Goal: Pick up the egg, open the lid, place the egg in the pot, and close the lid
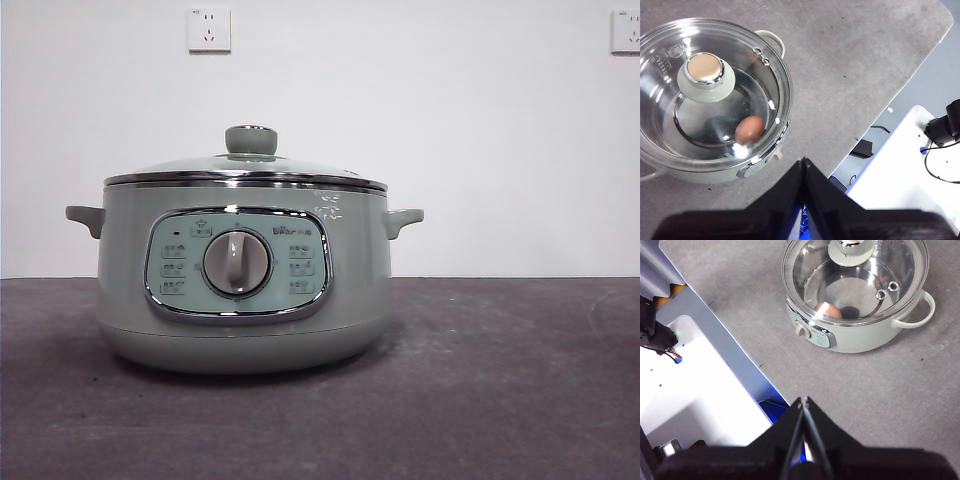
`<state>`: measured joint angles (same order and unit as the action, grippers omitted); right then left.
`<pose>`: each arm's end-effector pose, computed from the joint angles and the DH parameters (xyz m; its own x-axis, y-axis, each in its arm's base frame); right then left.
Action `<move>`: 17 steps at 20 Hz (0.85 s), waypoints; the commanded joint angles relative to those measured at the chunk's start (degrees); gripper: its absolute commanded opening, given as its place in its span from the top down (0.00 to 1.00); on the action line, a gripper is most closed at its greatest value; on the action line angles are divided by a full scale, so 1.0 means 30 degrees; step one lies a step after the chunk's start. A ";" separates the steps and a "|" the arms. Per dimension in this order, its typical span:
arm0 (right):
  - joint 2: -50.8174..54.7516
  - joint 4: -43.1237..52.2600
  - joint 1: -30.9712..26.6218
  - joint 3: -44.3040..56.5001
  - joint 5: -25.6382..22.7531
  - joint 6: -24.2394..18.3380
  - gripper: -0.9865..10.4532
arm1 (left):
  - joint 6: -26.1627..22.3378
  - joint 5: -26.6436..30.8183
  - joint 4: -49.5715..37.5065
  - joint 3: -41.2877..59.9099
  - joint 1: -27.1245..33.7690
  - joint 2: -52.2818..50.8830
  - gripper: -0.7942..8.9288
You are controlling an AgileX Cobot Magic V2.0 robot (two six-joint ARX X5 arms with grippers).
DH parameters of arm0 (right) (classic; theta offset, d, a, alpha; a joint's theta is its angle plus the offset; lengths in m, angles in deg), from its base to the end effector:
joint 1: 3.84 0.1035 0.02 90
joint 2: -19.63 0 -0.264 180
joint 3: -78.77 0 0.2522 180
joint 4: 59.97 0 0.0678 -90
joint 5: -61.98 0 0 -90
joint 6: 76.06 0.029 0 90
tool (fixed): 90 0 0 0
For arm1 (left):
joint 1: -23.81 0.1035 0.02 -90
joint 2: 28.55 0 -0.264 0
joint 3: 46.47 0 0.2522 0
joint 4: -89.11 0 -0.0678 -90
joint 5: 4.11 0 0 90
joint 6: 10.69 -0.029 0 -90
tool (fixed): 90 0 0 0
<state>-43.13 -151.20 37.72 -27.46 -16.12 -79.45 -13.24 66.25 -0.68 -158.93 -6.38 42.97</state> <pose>0.1059 0.1019 0.4405 0.3554 0.5907 -0.7244 -0.7843 0.6101 0.1126 0.1584 -0.1034 0.4471 0.3622 -0.5996 -0.7137 0.6917 0.6861 -0.2254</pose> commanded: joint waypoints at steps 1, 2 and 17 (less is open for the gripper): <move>0.0066 -0.0138 0.0007 0.0087 -0.0007 0.0182 0.91 | -0.0219 0.0015 0.0393 0.0000 -0.0073 0.0007 0.92; 0.0066 -0.0138 0.0015 0.0087 -0.0007 0.0182 0.91 | -0.0211 0.0022 0.0393 0.0000 -0.0073 0.0007 0.92; 0.0066 -0.0146 0.0015 0.0087 -0.0007 0.0182 0.91 | -0.3854 0.2251 -0.5493 0.0044 0.1996 -0.1472 0.92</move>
<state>-43.07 -151.20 37.72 -27.46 -16.12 -79.43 -20.60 73.18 -14.56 -158.91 -1.29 40.02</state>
